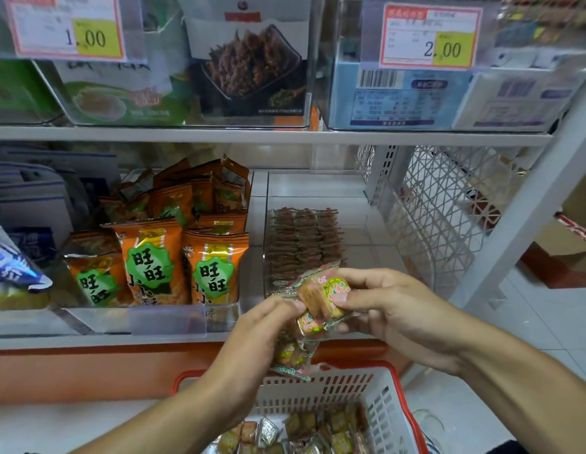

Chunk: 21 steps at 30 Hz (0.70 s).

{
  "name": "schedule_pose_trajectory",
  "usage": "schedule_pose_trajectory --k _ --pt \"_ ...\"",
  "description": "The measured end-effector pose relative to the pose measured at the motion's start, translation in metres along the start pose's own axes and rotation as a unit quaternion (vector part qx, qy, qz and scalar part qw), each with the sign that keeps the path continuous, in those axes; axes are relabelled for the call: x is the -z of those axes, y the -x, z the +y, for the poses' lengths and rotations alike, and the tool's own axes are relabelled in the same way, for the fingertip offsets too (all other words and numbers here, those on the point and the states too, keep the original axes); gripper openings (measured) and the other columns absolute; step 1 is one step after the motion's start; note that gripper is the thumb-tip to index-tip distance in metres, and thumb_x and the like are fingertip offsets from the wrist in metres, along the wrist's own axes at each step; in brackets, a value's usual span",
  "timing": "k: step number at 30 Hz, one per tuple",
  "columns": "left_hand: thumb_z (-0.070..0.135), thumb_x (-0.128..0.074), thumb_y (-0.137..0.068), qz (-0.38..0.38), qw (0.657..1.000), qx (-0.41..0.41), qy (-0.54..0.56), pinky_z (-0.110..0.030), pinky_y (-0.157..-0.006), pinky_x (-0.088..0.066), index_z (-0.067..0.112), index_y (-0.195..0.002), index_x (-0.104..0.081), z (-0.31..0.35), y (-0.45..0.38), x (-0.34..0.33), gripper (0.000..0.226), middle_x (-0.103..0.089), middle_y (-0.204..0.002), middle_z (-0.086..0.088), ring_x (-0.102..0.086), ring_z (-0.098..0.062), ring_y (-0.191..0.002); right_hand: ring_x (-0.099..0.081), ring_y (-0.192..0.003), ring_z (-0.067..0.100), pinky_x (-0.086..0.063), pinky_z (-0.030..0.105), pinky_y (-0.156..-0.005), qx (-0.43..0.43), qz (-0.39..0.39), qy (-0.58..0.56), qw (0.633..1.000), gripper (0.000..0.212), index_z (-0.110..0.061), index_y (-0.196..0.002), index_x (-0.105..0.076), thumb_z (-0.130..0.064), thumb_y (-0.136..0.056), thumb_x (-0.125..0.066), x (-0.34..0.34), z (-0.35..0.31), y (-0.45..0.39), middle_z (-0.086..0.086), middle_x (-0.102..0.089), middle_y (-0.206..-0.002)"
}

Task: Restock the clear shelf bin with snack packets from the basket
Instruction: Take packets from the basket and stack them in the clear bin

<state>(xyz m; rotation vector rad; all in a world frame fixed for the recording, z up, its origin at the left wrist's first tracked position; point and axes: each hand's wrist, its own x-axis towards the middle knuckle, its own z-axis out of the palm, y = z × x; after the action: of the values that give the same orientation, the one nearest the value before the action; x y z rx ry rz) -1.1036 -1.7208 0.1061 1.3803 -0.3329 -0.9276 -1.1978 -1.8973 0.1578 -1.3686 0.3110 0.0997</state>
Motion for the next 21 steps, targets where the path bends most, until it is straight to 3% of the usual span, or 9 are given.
schedule_pose_trajectory --k 4,6,9,12,14,16,17,19,21 --pt "0.05 -0.069 -0.076 0.003 1.0 0.004 0.001 -0.036 -0.067 -0.058 0.021 -0.106 -0.075 -0.001 -0.002 0.0 0.043 -0.075 -0.111 -0.015 -0.073 -0.026 -0.087 -0.061 -0.088 0.009 -0.037 0.024 -0.068 -0.029 0.005 0.111 0.993 0.029 -0.017 -0.122 -0.071 -0.013 -0.094 -0.067 0.006 -0.001 0.002 0.009 -0.074 -0.116" --pt "0.05 -0.07 -0.074 0.003 1.0 -0.001 -0.002 -0.039 -0.068 -0.058 0.018 -0.103 -0.074 -0.002 -0.004 0.0 0.043 -0.074 -0.107 -0.018 -0.072 -0.025 -0.083 -0.056 -0.084 0.014 -0.036 0.026 -0.068 -0.022 0.017 0.151 0.988 0.035 -0.017 -0.121 -0.069 -0.014 -0.087 -0.075 0.008 -0.002 0.003 0.01 -0.073 -0.105" --pt "0.047 -0.068 -0.081 0.006 1.0 -0.002 0.0 -0.046 -0.077 -0.058 0.016 -0.105 -0.073 -0.003 -0.007 -0.002 0.039 -0.073 -0.107 -0.019 -0.07 -0.024 -0.083 -0.06 -0.094 0.025 -0.042 0.028 -0.074 0.009 0.061 0.127 0.99 0.053 -0.009 -0.12 -0.065 -0.012 -0.07 -0.081 0.017 -0.01 0.002 0.022 -0.07 -0.115" --pt "0.044 -0.067 -0.085 0.019 1.0 -0.013 0.018 -0.039 -0.071 -0.061 0.019 -0.105 -0.075 -0.003 -0.008 -0.004 0.034 -0.078 -0.104 -0.012 -0.071 -0.023 -0.08 -0.07 -0.099 0.021 -0.051 0.026 -0.084 0.055 0.168 0.093 0.98 0.051 -0.01 -0.124 -0.062 0.002 -0.076 -0.076 0.038 -0.024 -0.004 0.016 -0.072 -0.118" --pt "0.044 -0.067 -0.085 0.036 0.999 -0.015 0.026 -0.035 -0.066 -0.06 0.019 -0.103 -0.076 -0.002 -0.008 -0.005 0.032 -0.078 -0.103 -0.011 -0.073 -0.023 -0.081 -0.072 -0.1 0.011 -0.052 0.022 -0.089 0.052 0.199 0.162 0.965 0.047 -0.017 -0.123 -0.064 0.006 -0.082 -0.072 0.051 -0.03 -0.007 0.001 -0.077 -0.11" --pt "0.042 -0.066 -0.09 0.047 0.998 -0.011 0.036 -0.031 -0.06 -0.058 0.019 -0.1 -0.077 -0.002 -0.007 -0.006 0.026 -0.078 -0.103 -0.012 -0.073 -0.024 -0.079 -0.072 -0.089 0.006 -0.049 0.012 -0.069 0.02 0.221 0.26 0.94 0.044 -0.018 -0.118 -0.064 0.001 -0.081 -0.076 0.059 -0.028 -0.014 -0.005 -0.076 -0.101" --pt "0.041 -0.065 -0.092 0.051 0.998 -0.006 0.039 -0.029 -0.058 -0.057 0.02 -0.1 -0.077 -0.002 -0.007 -0.006 0.025 -0.078 -0.102 -0.012 -0.073 -0.026 -0.079 -0.07 -0.087 0.011 -0.047 0.014 -0.062 -0.001 0.234 0.306 0.923 0.044 -0.019 -0.117 -0.062 -0.003 -0.079 -0.079 0.062 -0.023 -0.019 -0.002 -0.075 -0.101" --pt "0.041 -0.066 -0.092 0.058 0.997 0.004 0.043 -0.029 -0.057 -0.057 0.02 -0.1 -0.077 -0.003 -0.007 -0.007 0.025 -0.078 -0.102 -0.013 -0.073 -0.031 -0.081 -0.067 -0.089 0.018 -0.048 0.024 -0.064 -0.028 0.243 0.384 0.89 0.046 -0.02 -0.114 -0.06 -0.012 -0.076 -0.083 0.065 -0.014 -0.031 0.003 -0.072 -0.101" --pt "0.041 -0.067 -0.091 0.065 0.997 0.009 0.048 -0.035 -0.06 -0.061 0.021 -0.099 -0.078 -0.003 -0.008 -0.008 0.025 -0.078 -0.103 -0.014 -0.072 -0.034 -0.085 -0.064 -0.084 0.014 -0.047 0.023 -0.063 -0.032 0.223 0.449 0.865 0.039 -0.023 -0.107 -0.062 -0.013 -0.075 -0.082 0.064 -0.006 -0.043 -0.002 -0.07 -0.098"
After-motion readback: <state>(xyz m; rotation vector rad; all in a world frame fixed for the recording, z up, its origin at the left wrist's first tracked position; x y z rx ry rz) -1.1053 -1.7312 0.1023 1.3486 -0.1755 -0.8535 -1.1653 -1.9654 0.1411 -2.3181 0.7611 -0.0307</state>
